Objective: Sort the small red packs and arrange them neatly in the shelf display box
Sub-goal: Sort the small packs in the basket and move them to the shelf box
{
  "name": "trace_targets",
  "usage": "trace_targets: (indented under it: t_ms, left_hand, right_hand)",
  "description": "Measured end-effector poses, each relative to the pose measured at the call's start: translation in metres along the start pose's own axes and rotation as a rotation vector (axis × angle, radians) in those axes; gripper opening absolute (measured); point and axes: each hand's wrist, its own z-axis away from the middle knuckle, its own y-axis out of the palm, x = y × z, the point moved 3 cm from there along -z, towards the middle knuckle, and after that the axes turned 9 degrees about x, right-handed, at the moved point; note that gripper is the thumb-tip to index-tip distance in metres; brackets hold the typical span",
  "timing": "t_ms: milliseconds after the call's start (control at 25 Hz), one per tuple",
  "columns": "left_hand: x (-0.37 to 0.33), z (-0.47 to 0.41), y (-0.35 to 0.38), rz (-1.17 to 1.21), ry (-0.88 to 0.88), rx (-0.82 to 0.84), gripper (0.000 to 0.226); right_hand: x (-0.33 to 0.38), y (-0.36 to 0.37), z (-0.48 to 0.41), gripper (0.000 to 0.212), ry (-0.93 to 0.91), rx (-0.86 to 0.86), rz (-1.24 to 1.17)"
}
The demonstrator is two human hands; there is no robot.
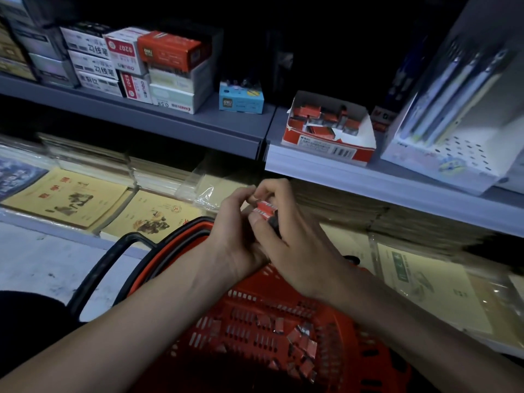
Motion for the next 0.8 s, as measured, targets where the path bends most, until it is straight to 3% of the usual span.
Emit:
trace_targets:
  t_ms: [160,400,600,800]
  left_hand:
    - [-0.012,0.0,0.011,0.076,0.096,0.026,0.045]
    - [-0.004,-0.003,0.02,0.072,0.117,0.057,0.064]
    - [-0.014,0.0,0.023,0.148,0.138,-0.042,0.038]
    - [-0.025,0.003,0.028,0.224,0.155,-0.051,0.026]
  right_hand:
    - [0.002,-0.004,-0.01,0.016,-0.044,-0.055,-0.1]
    - [0.004,-0.006,-0.017,0.017,-0.032,-0.317,0.145]
    - [0.01,-0.018,-0.009,0.018,-0.038,-0.266,0.209]
    - [0.01,-0.025,-0.009,0.023,0.013,-0.231,-0.019]
